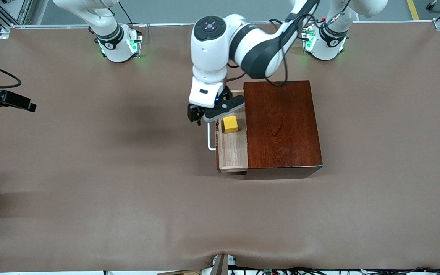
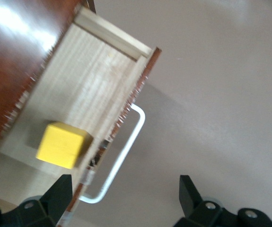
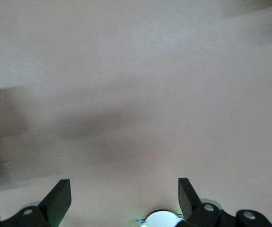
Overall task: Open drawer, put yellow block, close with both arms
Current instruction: 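Lower the left gripper against the drawer front by the handle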
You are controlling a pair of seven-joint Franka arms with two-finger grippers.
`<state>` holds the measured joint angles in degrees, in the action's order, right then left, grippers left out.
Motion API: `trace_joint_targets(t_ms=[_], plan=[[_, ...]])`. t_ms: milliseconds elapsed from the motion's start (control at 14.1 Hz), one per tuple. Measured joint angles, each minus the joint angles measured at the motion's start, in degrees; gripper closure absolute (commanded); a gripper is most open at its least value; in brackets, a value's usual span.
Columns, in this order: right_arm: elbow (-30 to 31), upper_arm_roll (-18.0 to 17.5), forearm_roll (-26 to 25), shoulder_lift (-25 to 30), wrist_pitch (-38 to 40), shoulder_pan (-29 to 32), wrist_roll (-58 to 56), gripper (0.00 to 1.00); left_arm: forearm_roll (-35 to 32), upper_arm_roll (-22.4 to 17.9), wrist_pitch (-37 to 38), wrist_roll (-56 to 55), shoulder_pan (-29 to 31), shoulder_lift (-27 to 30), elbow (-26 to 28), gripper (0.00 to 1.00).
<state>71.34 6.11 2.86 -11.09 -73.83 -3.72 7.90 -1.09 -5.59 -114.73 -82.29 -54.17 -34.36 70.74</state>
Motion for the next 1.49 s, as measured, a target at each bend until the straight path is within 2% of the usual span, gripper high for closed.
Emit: trace_joint_targets(t_ms=[355, 497, 994, 1490], plan=[[13.28, -0.38, -1.57, 9.22, -6.64, 0.02, -8.82, 0.0, 0.0, -0.28, -5.24, -9.49, -3.16, -4.71, -1.81, 0.0], [15.95, -0.43, -1.59, 11.41, -7.16, 0.01, -11.39, 0.0, 0.0, -1.15, -6.3, -13.13, -4.46, -6.42, -1.95, 0.0], [16.09, -0.43, -1.74, 12.53, -7.28, 0.01, -11.85, 0.0, -0.01, -2.76, -7.64, -23.41, -5.96, -11.33, -2.15, 0.0], [15.28, -0.56, -2.0, 12.61, -7.23, -0.01, -7.37, 0.0, -0.05, -4.28, -9.16, -24.64, -5.93, -12.76, -2.29, 0.0]])
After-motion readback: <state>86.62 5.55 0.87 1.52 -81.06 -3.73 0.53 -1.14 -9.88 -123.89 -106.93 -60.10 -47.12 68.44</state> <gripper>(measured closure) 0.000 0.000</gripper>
